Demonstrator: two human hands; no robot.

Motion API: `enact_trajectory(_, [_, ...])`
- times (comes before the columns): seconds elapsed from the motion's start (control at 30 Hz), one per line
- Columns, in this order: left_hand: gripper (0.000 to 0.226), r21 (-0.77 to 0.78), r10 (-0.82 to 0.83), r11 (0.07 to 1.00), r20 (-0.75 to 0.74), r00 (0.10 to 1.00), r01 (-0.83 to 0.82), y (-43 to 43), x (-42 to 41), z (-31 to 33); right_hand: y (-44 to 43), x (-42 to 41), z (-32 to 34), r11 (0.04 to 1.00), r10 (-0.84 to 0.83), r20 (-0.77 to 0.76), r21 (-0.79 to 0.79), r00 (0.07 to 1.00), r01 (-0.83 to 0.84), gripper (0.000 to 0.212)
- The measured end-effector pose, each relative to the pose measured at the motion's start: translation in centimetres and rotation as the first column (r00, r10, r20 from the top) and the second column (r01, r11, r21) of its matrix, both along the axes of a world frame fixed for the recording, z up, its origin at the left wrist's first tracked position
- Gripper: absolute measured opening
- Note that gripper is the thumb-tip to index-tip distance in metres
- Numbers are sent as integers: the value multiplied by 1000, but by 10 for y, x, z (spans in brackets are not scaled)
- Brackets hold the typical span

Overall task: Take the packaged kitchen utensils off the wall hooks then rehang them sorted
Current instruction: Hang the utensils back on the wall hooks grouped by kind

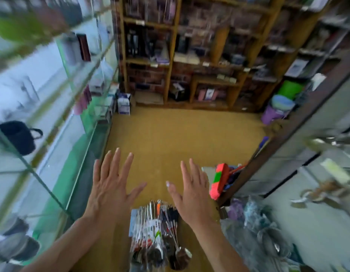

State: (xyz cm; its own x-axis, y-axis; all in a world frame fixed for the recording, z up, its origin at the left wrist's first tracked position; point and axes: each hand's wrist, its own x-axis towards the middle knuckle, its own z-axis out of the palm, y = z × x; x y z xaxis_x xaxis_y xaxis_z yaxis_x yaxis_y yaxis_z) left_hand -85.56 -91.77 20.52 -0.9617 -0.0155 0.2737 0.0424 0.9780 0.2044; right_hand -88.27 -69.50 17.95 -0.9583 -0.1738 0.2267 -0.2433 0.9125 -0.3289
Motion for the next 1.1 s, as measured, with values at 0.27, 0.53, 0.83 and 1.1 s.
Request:
enact_trajectory(0.27, [85,-15,-65,998,-185,981,63,-4,90,116,-2,109,143,998,-46,-221,34,974,55,78])
enact_trajectory(0.53, [89,-36,-137,991,-316,939,132,21,125,202,20,155,235,993,-66,-382,66,922,98,77])
enact_trajectory(0.83, [85,-38,-67,998,-321,945,58,59,112,186,55,131,219,995,-10,-314,90,949,40,79])
enact_trajectory(1.1, [85,-53,-5,999,-183,983,-5,111,109,93,102,103,132,992,87,-200,103,976,-67,79])
